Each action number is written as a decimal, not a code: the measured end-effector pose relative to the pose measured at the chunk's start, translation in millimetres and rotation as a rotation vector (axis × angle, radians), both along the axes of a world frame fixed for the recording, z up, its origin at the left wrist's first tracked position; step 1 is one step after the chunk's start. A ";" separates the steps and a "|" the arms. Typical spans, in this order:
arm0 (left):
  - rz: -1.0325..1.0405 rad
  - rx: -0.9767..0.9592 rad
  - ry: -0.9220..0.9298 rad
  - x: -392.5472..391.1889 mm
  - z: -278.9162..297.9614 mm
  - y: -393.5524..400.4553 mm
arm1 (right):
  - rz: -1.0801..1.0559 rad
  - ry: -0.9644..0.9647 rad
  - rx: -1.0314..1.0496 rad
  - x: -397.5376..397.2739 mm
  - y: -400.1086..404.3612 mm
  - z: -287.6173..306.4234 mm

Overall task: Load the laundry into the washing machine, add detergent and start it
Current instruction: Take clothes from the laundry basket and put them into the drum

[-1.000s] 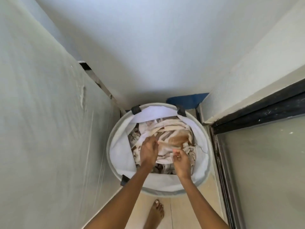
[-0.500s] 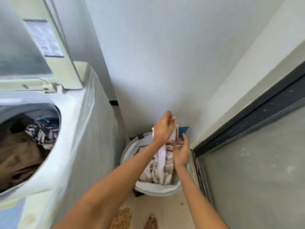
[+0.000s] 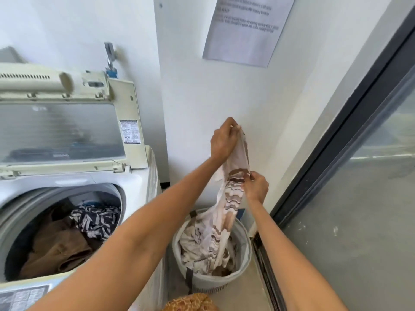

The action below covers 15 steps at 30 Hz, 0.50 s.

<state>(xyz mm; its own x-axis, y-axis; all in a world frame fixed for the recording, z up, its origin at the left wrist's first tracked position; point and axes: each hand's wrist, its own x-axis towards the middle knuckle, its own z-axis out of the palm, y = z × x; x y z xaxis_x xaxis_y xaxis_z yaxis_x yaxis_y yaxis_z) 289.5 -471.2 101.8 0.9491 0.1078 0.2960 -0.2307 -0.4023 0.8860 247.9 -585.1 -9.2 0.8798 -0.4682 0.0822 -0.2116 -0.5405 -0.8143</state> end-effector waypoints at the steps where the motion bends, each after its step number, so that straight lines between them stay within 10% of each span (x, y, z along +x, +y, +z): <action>1: 0.016 -0.014 -0.001 -0.3 11.2 7.3 | -0.007 -0.043 -0.001 -0.9 -0.4 16.4; 9: 0.052 0.107 0.232 -15.9 8.5 62.0 | -0.072 -0.329 -0.055 1.1 1.3 145.7; 15: -0.455 -0.174 0.246 -38.1 18.0 39.2 | 0.079 -0.523 -0.070 20.2 16.2 230.3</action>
<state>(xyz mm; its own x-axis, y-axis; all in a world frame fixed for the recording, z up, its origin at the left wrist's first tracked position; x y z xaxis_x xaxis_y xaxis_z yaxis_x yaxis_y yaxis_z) 251.4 -431.9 119.8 0.9503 -0.3023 0.0737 -0.1247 -0.1529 0.9804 268.1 -568.8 221.1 0.7452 -0.3797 0.5481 0.2569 -0.5950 -0.7615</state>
